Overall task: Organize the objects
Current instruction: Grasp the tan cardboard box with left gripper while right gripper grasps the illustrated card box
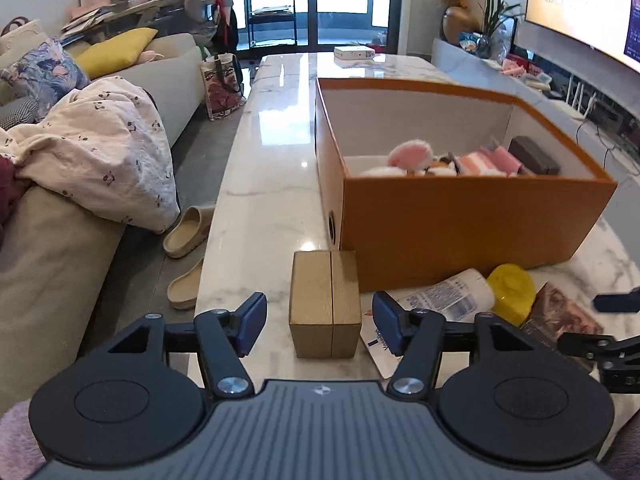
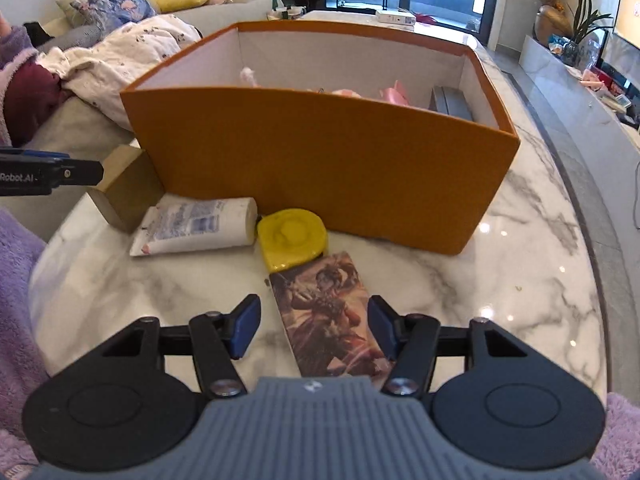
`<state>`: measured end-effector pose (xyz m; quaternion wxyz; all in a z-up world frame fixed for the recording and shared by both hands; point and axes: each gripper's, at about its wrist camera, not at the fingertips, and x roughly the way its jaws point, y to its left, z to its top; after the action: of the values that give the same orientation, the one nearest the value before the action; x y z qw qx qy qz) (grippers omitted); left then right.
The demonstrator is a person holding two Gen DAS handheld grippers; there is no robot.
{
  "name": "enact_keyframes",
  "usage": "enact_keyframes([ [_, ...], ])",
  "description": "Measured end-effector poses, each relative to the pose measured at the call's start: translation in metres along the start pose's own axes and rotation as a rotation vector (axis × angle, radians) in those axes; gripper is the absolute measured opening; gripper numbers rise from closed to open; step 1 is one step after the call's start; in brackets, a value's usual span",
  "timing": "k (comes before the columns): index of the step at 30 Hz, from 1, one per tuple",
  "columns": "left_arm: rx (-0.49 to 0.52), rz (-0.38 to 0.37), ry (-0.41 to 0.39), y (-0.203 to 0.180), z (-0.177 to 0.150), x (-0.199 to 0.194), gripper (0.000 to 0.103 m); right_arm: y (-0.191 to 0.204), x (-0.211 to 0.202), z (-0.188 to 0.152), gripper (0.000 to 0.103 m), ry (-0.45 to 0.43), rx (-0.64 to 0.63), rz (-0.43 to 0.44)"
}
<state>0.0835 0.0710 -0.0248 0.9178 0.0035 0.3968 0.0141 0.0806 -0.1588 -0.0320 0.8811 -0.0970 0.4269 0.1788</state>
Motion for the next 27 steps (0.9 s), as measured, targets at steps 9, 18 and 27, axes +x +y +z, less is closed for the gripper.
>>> enact_keyframes([
  [9,0.012,-0.021,0.020,0.002,-0.002,0.026,0.069,0.020,0.015,-0.002,0.069,0.047,-0.174,-0.120],
  [18,-0.022,-0.029,0.061,0.013,0.001,0.036,0.053,0.025,0.025,-0.001,0.065,0.091,-0.243,-0.146],
  [27,-0.128,-0.050,0.078,0.027,-0.009,0.020,0.052,-0.004,0.021,0.006,0.064,0.102,-0.097,-0.059],
])
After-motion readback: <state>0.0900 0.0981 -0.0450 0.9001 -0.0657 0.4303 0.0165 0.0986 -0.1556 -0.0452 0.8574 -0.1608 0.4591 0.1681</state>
